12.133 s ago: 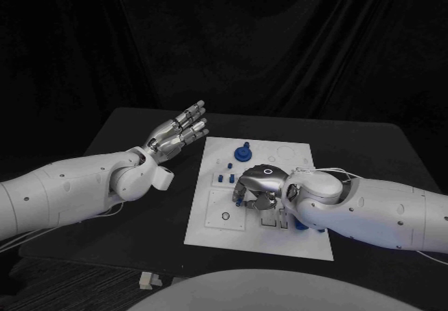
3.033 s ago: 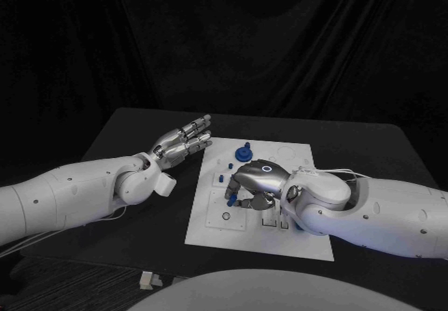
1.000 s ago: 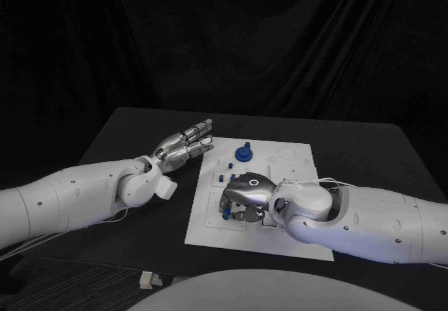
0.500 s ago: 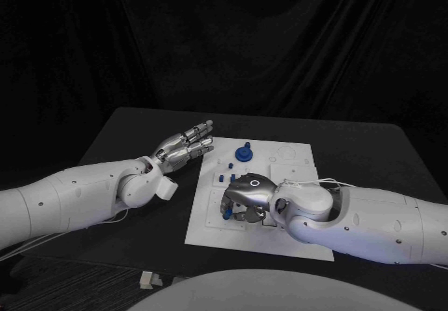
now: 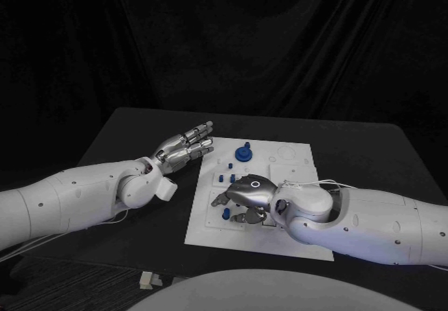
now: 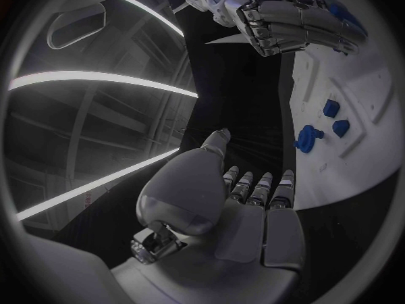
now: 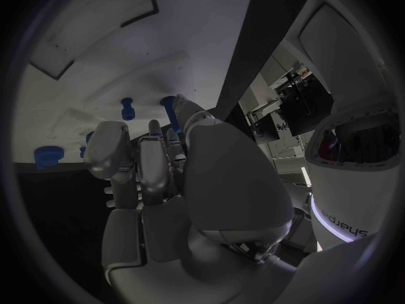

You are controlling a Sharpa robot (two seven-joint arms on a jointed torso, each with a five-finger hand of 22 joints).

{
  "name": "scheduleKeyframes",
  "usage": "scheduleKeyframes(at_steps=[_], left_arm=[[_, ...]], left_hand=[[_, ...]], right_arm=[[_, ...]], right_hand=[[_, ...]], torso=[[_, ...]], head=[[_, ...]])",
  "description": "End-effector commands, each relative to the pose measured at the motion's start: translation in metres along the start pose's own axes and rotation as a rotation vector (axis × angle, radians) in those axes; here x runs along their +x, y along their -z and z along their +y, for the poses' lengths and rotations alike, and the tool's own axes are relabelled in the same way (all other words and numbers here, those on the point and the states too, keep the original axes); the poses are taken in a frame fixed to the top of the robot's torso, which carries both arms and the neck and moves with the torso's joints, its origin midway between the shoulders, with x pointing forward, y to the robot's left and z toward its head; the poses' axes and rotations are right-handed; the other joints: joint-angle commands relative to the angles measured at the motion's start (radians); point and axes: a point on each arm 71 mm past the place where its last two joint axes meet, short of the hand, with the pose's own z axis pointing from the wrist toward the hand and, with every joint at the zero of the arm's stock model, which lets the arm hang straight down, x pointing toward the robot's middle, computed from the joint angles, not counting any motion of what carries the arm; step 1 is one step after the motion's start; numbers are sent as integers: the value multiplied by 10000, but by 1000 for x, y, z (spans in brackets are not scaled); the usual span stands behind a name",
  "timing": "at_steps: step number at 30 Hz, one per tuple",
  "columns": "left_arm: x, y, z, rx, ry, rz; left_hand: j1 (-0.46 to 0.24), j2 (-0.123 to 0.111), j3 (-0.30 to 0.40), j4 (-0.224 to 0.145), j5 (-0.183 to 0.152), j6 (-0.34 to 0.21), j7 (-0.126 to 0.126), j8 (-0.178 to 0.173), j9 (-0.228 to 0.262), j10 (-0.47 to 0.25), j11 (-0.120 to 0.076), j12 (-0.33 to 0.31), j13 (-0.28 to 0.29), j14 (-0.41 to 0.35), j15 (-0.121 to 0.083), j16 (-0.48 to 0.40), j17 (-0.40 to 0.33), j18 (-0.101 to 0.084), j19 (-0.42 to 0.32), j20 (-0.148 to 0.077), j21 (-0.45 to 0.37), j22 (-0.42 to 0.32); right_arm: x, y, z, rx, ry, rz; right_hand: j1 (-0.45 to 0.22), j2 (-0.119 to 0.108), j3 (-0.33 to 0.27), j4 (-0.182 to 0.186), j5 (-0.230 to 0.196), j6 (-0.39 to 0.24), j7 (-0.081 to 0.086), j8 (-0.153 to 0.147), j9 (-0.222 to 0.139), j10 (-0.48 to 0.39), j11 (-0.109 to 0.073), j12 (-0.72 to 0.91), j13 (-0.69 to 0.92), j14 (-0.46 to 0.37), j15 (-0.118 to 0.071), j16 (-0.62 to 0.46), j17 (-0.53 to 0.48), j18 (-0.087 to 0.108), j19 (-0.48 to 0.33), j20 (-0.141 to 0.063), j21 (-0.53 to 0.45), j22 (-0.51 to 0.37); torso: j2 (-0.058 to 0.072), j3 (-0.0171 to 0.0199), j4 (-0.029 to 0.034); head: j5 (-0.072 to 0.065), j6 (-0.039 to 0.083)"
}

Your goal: Assemble the parts on the task board

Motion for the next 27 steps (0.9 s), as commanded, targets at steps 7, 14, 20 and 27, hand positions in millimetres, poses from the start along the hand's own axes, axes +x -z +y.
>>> scheduleKeyframes(at_steps=[7,14,20,27], left_arm=[[2,0,0,51,117,126],[-1,3,0,37,97,53],[-3,7,-1,104,45,-71],[-2,10,-3,244,-22,-227]], left_hand=[[-48,78,48,-22,-11,-21,35,37,-1,-15,29,-33,-15,14,17,-36,-8,57,-2,50,52,-16],[-75,89,96,-56,-3,14,89,49,6,-15,18,-33,-15,14,16,-36,-8,60,3,50,56,-9],[-93,71,114,-81,-4,53,96,60,14,-15,13,-33,-15,14,7,-36,-8,64,9,48,60,-1],[-210,71,144,-51,12,139,94,89,26,-15,-19,-33,-15,14,-47,-36,-8,75,6,24,59,-9]], right_arm=[[-5,8,-3,-169,-11,-985],[-19,37,-11,31,-649,-2397],[-46,69,-26,648,-1270,-3444],[-66,111,-61,2349,-2263,-2976]], right_hand=[[48,123,-604,66,-180,-1589,-178,-64,-75,-950,46,199,18,-114,-70,-1,-188,-48,-270,-2,-368,1358],[235,203,-672,128,-38,-1243,-166,0,-31,-925,9,473,51,-115,-95,76,-142,-53,-279,-17,-289,1370],[297,542,-651,162,246,2034,610,802,392,226,-101,1623,260,-277,76,-185,-613,7,-451,99,-658,1256],[60,499,-931,200,165,3478,668,964,686,132,-560,5470,2817,-1200,-211,-1395,-2244,337,-1451,-76,-2759,795]], torso=[[0,8,0],[-9,-3,8],[-7,7,5],[-30,-12,-13]], head=[[-27,-2],[-128,-2],[-289,-2],[-442,-2]])
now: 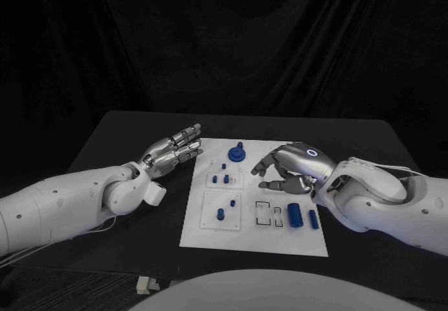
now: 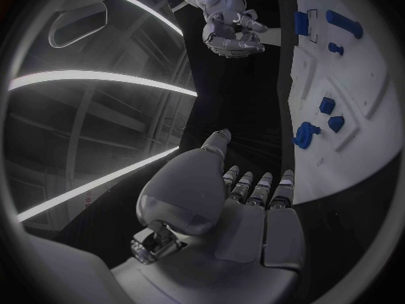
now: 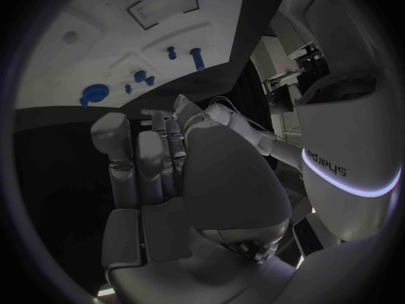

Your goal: Assemble the parts on the task board

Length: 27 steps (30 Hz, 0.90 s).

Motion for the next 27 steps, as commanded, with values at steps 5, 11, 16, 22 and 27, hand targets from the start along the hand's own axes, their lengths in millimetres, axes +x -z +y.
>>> scheduleKeyframes(at_steps=[5,11,16,22,27], left_arm=[[4,0,-4,639,-116,-160],[4,2,-3,869,-655,-86],[5,5,-2,941,-809,-103],[5,7,2,892,-835,-104],[5,8,4,837,-789,-59]], left_hand=[[-381,-84,-112,327,-24,153,-8,72,19,-15,-28,-33,-9,15,-296,-36,-14,91,-32,-111,32,-64],[-379,-121,-213,500,-18,191,-18,78,21,-15,-43,-33,-9,15,-501,-36,-14,88,-80,-280,-3,-136],[-253,-159,-271,566,17,249,-7,90,27,-15,-26,-33,-9,15,-826,-36,-14,94,-112,-551,-29,-194],[-225,-152,-264,561,34,236,-11,85,24,-15,-8,-33,-9,15,-835,-36,-14,96,-113,-582,-30,-196],[-148,-135,-225,512,64,230,-7,81,22,-15,-7,-33,-9,15,-779,-36,-14,95,-109,-576,-26,-188]], right_arm=[[-7,20,-37,2256,-1061,817],[6,34,-63,4074,-965,2293],[17,43,-74,5191,-885,3033],[24,49,-79,6243,-752,3556],[28,50,-80,6679,-633,3961]], right_hand=[[-951,184,-743,254,-94,434,-306,114,812,3948,-771,10664,11834,979,-546,2088,2755,-86,361,-440,537,1080],[-2915,517,-1320,1089,35,16,-426,1013,1998,5738,-876,11360,13595,2002,-667,4026,5796,-563,1548,-619,3716,1717],[-4277,961,-1486,1165,433,-100,-512,1873,2950,5738,-888,11360,13595,2032,-680,4062,5862,-753,1930,-693,4965,1967],[-4769,894,-1512,1130,-47,-204,-756,3436,4814,5738,-1047,11360,13595,2061,-959,4109,5940,-947,2211,-888,6134,2219],[-5505,852,-1481,1150,-597,10,-1102,4625,6516,5738,-1335,11360,13595,2109,-1219,4225,6159,-1126,2471,-1146,7062,2452]], torso=[[-3,-24,-18],[-30,-31,-3],[-82,-43,-33],[-164,-22,-77],[-220,-5,-116]], head=[[-141,-2],[-243,-2],[-243,-2],[-258,-2],[-326,-2]])
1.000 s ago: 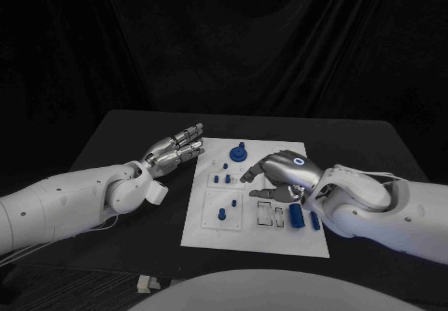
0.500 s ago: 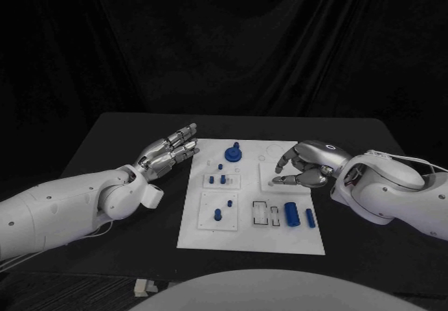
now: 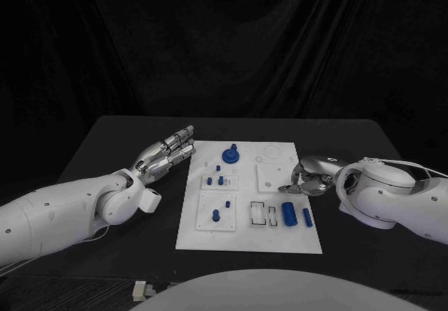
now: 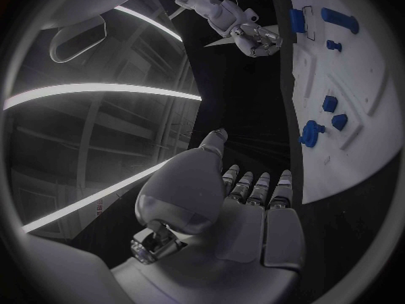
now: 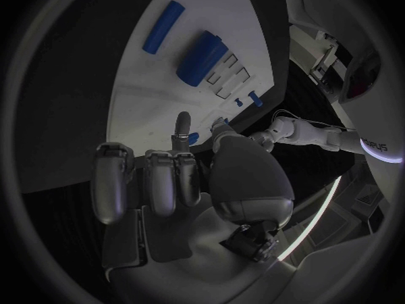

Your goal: Assemble the parts on the task board

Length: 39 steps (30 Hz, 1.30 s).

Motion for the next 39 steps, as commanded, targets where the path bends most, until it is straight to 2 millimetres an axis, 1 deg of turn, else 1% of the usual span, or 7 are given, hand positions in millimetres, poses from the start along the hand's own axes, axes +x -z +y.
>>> scheduleKeyframes(at_steps=[1,7,13,17,20,25,39], left_arm=[[2,0,-1,278,-100,73],[2,1,1,205,-43,130],[2,1,1,142,-11,161],[2,1,2,102,15,195],[2,1,2,79,32,218],[2,1,2,51,48,241],[4,1,3,-82,117,337]], left_hand=[[112,20,61,-26,68,48,-6,34,12,-15,-6,-34,-13,13,22,-36,-8,94,-1,-65,-24,4],[179,36,108,-84,80,33,-10,26,10,-15,-4,-34,-13,13,139,-36,-8,92,10,38,-14,25],[193,46,127,-102,83,26,-8,22,9,-15,-8,-34,-13,13,207,-36,-8,92,18,116,-7,38],[191,52,139,-114,82,10,-10,16,7,-15,-11,-34,-13,13,296,-36,-8,96,32,195,6,60],[190,58,154,-127,87,3,-12,12,7,-15,-12,-34,-13,13,385,-36,-8,101,51,272,23,87],[188,59,162,-136,85,0,-11,10,7,-15,-14,-34,-13,13,429,-36,-8,103,63,311,33,103],[206,72,200,-179,99,-26,5,2,3,-15,4,-34,-13,13,520,-36,-8,103,79,382,45,119]], right_arm=[[7,0,-7,1214,245,758],[9,1,-5,1475,376,997],[12,1,-3,1636,577,1293],[14,0,0,1609,608,1378],[17,0,2,1587,632,1469],[21,0,4,1545,661,1630],[36,-2,4,1607,834,2242]], right_hand=[[-270,-8,-8,9,-93,84,-128,250,510,1042,-105,24,2629,1037,-89,46,2591,-100,816,-112,236,2462],[-391,-37,4,11,-185,167,-165,262,691,1042,-136,24,2629,1033,-128,35,2566,-99,808,-149,242,2460],[-405,-122,52,-4,-219,67,-138,13,710,1042,-123,24,2629,1000,-133,-44,2398,-83,775,-166,189,2439],[-439,-172,187,-10,-270,182,7,-941,227,1042,2,24,2629,956,-54,-152,2167,-54,708,-107,90,2398],[-457,-238,285,-17,-306,619,83,-1912,-420,1042,76,24,2629,949,6,-171,2119,-49,689,-46,89,2391],[-432,-337,342,-30,-407,929,125,-2541,-846,1042,111,24,2629,954,33,-156,2140,-51,689,-12,107,2394],[-360,-405,378,-40,-487,1249,88,-2688,-936,1042,86,24,2629,960,23,-139,2171,-61,708,-10,153,2408]], torso=[[-63,22,-49],[-57,24,-40],[-52,23,-21],[-57,10,-18],[-58,9,-7],[-61,7,1],[-66,12,-20]], head=[[-36,-2],[-38,-2],[-34,-2],[-6,-2],[-3,-2],[16,-2],[6,-2]])
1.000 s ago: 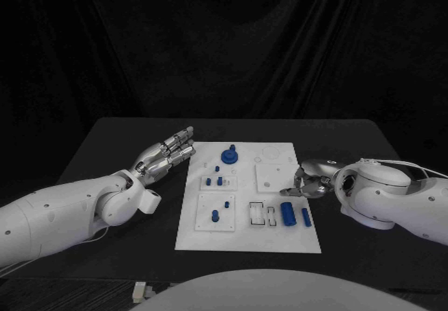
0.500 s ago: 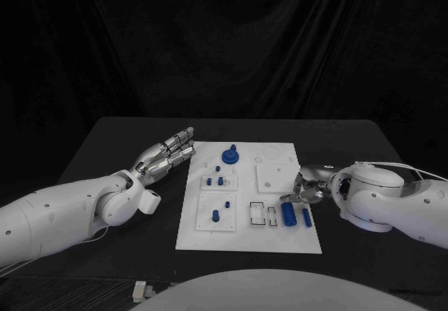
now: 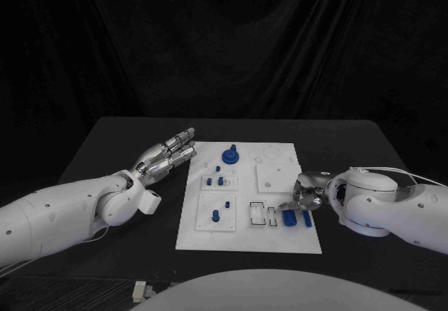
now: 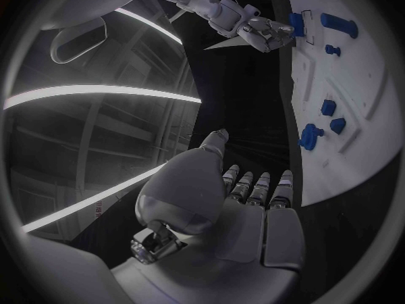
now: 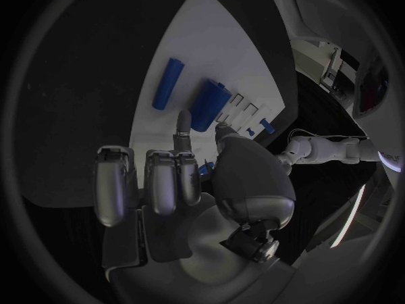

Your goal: Assemble the parts on the task board

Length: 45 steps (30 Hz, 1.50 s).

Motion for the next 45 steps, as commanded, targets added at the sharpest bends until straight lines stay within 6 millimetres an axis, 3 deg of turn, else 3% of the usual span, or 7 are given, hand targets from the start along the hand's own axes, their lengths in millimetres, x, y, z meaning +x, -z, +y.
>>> scheduleKeyframes(at_steps=[1,16,24,29,30,34,45], left_arm=[[2,-1,0,24,124,165],[3,-1,1,-84,179,243],[3,-1,2,-134,193,259],[3,-1,2,-148,204,275],[3,-1,2,-152,208,279],[3,-1,2,-172,225,299],[2,1,3,-219,233,287]], left_hand=[[97,43,46,-25,51,-25,4,2,5,-15,4,-34,-9,-2,102,-36,-17,103,6,54,45,9],[107,50,91,-83,64,-27,28,0,6,-15,31,-34,-9,-2,208,-36,-17,101,28,121,62,32],[112,53,107,-104,76,-31,36,-1,6,-15,37,-34,-9,-2,230,-36,-17,100,33,138,66,36],[120,63,130,-128,91,-41,41,-4,4,-15,43,-34,-9,-2,248,-36,-17,99,35,151,67,37],[123,69,137,-135,94,-36,43,-3,5,-15,43,-34,-9,-2,252,-36,-17,98,35,154,67,37],[132,83,160,-153,97,-40,49,-4,5,-15,47,-34,-9,-2,263,-36,-17,97,36,162,68,38],[152,115,280,-260,101,35,201,17,18,-15,12,-34,-9,-2,296,-36,-17,92,48,186,78,47]], right_arm=[[6,-1,-1,290,237,397],[16,-5,2,504,591,1034],[16,-7,7,112,299,645],[13,-6,9,-6,-22,230],[13,-6,10,-29,-194,158],[13,-5,11,-28,-1228,189],[8,3,12,76,-4355,251]], right_hand=[[-9,-158,59,27,-67,103,25,-61,-8,1077,41,25,2633,992,50,-22,2174,-66,705,64,37,2413],[279,-77,205,-192,660,220,9,-330,32,1077,23,25,2633,971,30,-66,2068,-53,676,45,-7,2394],[1601,-89,951,-1299,3974,207,-92,-609,247,1077,-69,25,2633,962,-46,-83,2017,-51,669,-18,-8,2392],[1797,-268,1319,-1619,5307,129,-94,-637,459,1077,-72,25,2633,955,-54,-96,1982,-49,662,-33,-18,2388],[1947,-341,1574,-1823,6108,75,-102,-582,639,1077,-81,25,2633,950,-68,-107,1956,-49,661,-47,-17,2388],[1913,-438,2141,-2116,7209,-85,-88,-387,1152,1077,-77,25,2633,945,-59,-118,1927,-45,651,-45,-33,2382],[1572,-349,2688,-2359,6874,-406,-47,-174,1751,1077,-45,25,2633,926,-26,-163,1812,-25,615,-14,-104,2356]], torso=[[-3,4,-7],[-1,4,-15],[-6,-5,1],[-9,3,2],[-11,6,2],[-14,11,-9],[-11,5,-26]], head=[[10,-2],[5,-2],[20,-2],[0,-2],[7,-2],[31,-2],[90,-2]])
